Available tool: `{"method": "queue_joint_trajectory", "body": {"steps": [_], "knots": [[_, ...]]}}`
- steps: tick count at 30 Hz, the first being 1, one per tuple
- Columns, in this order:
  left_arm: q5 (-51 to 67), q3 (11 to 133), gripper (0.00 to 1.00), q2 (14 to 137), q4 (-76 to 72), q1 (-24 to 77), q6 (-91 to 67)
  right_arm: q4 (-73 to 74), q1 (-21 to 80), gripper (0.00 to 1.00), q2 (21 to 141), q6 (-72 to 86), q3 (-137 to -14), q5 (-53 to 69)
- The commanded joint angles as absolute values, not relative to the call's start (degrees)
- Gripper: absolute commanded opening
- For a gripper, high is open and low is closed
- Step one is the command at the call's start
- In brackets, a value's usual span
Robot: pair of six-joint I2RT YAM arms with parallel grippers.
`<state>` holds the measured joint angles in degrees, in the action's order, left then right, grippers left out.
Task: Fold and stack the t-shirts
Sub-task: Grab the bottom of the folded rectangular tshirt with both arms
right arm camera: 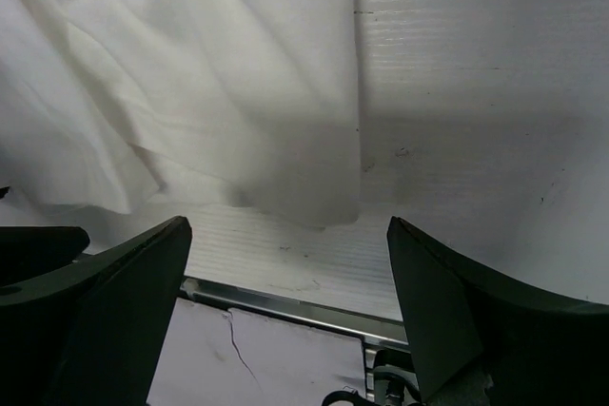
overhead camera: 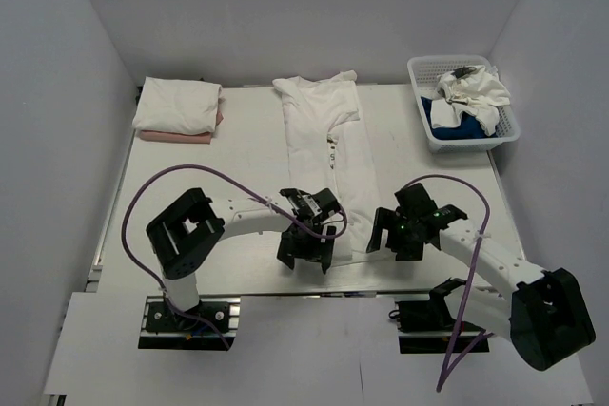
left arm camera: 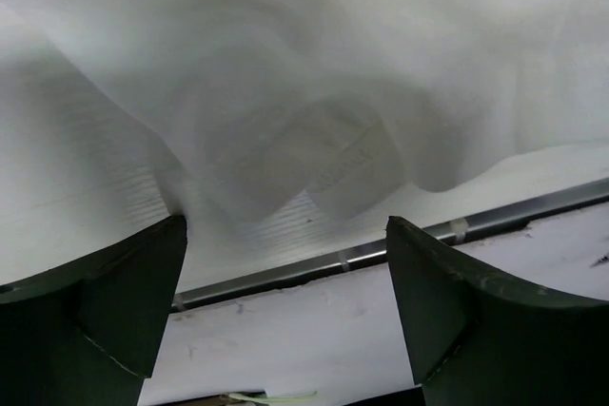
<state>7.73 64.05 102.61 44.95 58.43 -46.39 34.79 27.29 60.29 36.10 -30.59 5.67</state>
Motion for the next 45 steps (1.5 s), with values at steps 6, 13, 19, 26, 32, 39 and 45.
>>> {"method": "queue_joint_trajectory", "body": {"steps": [6,13,19,26,32,39,45], "knots": [[-4.1,68.0,0.80,106.6,46.7,58.5,-45.5,32.1,25.8,0.86,63.3,31.5,-29.4,9.1],[-3.2,67.0,0.39,106.1,43.7,57.8,-42.5,28.1,25.4,0.72,65.4,29.5,-28.4,9.8],[-1.2,68.1,0.00,108.4,43.0,57.8,-42.5,26.5,25.9,0.38,70.9,27.2,-31.0,14.1],[-1.6,65.5,0.00,102.5,45.2,58.9,-45.8,32.2,26.7,0.00,63.8,29.4,-28.3,18.8],[4.0,57.6,0.00,91.8,45.7,59.4,-49.0,38.6,28.8,0.00,51.7,34.0,-26.9,21.3],[-1.4,69.5,0.00,91.3,52.6,58.0,-49.3,39.9,29.2,0.00,56.7,30.7,-37.9,14.6],[-11.6,87.3,0.00,101.9,65.0,54.7,-49.3,39.1,28.7,0.00,65.6,31.4,-53.6,5.3]]}}
